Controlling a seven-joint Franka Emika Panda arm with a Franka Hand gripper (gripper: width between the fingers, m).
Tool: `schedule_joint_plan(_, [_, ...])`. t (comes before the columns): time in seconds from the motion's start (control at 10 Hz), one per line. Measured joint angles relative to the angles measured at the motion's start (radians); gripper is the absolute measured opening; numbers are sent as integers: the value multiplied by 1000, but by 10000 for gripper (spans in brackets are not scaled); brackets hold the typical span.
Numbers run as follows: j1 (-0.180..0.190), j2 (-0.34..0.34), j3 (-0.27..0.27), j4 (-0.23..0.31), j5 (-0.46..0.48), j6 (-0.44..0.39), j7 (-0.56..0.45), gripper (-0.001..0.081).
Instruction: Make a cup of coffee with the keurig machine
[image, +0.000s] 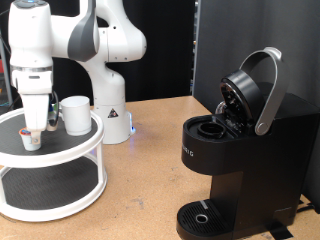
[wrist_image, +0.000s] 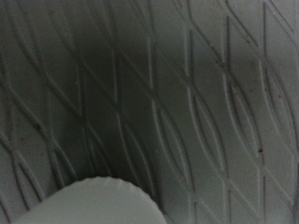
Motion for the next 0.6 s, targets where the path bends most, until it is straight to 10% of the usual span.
schedule_joint_plan(0.6, [14,-6,-33,3,97,0,-82,800])
